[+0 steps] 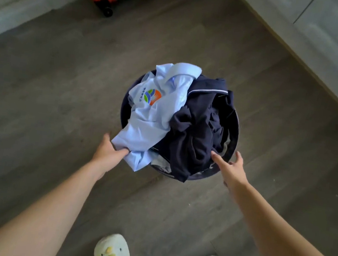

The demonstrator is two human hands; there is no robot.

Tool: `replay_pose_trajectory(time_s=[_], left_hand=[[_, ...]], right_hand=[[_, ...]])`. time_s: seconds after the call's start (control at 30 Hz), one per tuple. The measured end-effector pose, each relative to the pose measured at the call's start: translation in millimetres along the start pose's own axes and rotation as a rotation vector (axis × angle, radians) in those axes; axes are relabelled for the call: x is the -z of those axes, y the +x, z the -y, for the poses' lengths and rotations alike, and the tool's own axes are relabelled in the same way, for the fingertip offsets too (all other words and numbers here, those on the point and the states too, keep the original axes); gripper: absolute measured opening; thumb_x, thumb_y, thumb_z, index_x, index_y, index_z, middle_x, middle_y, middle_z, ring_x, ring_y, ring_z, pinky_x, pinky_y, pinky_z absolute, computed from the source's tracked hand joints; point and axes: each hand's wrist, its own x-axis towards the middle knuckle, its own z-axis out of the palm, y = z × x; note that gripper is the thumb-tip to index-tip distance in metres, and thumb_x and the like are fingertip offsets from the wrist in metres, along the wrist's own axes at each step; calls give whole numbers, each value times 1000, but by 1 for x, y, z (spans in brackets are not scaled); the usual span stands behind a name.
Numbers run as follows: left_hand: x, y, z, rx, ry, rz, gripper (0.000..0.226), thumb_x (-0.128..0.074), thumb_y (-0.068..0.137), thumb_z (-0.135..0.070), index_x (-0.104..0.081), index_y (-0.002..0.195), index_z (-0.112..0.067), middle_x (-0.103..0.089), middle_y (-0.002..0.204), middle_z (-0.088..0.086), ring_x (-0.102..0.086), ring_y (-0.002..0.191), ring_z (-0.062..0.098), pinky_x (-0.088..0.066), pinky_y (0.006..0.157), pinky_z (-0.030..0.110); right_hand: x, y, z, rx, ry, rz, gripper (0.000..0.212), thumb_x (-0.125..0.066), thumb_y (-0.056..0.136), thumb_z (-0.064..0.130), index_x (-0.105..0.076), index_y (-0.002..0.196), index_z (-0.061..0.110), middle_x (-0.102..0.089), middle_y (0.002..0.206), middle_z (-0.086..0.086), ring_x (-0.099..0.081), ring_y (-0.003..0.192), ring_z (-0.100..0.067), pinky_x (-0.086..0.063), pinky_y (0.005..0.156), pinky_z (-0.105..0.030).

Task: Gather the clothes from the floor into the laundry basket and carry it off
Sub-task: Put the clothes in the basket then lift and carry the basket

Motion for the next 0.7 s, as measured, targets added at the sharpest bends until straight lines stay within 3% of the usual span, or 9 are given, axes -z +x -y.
replay_pose_trajectory(time_s=[0.07,0.13,0.23,0.33,0.43,0.5,0.57,0.63,0.7], left_hand=[[-14,13,13,-111,-95,68,72,-74,75,-13,-41,138,-16,-63,118,-1,-60,113,19,-46,84,26],[-28,25,19,-225,-88,81,49,-74,72,-7,-58,118,-15,-68,95,-9,-65,94,8,-47,68,16],[-40,44,16,-341,-153,40,33,-74,73,-7,-65,100,-24,-70,80,-17,-64,79,-2,-48,61,11],[-44,63,9,-417,-260,34,32,-78,74,-10,-67,99,-26,-73,86,-13,-68,82,-2,-55,65,18],[-43,84,-3,-457,-307,19,39,-80,71,-7,-65,99,-29,-71,88,-17,-67,83,-5,-51,59,11],[-40,98,-7,-488,-330,5,45,-79,72,-8,-63,111,-24,-70,100,-12,-66,93,5,-52,69,19],[-38,109,-8,-531,-355,1,44,-77,75,-20,-60,115,-24,-66,110,-5,-63,102,15,-52,82,30],[-38,111,-11,-570,-381,23,39,-75,69,-37,-58,104,-37,-63,106,-10,-63,99,16,-54,85,35],[-40,109,-13,-613,-406,26,41,-72,58,-49,-55,95,-43,-61,101,-15,-63,95,12,-54,83,33]], right_hand=[[-19,10,-10,41,174,26,85,-79,77,41,-29,146,35,-54,138,5,-61,110,-19,-51,94,-48],[-34,15,-16,88,349,5,76,-80,77,33,-38,140,34,-60,130,5,-66,105,-21,-57,84,-52],[-40,29,-8,171,414,-16,66,-78,79,28,-44,135,38,-63,126,6,-67,104,-26,-57,74,-61],[-40,44,17,193,431,15,55,-74,82,32,-48,128,45,-65,122,8,-67,101,-28,-53,69,-68],[-48,56,43,224,367,45,51,-69,84,32,-46,127,46,-64,119,7,-65,99,-30,-54,66,-65],[-55,64,59,236,342,45,49,-67,83,32,-46,125,44,-62,113,4,-63,96,-32,-54,63,-61],[-61,68,73,176,387,48,42,-61,79,38,-55,120,35,-64,108,-2,-62,93,-34,-51,72,-58],[-62,71,82,153,492,60,40,-54,73,49,-68,101,24,-71,100,-7,-64,87,-29,-47,80,-44],[-61,76,83,205,609,48,37,-48,72,56,-67,77,24,-72,89,-3,-65,78,-25,-46,79,-38]])
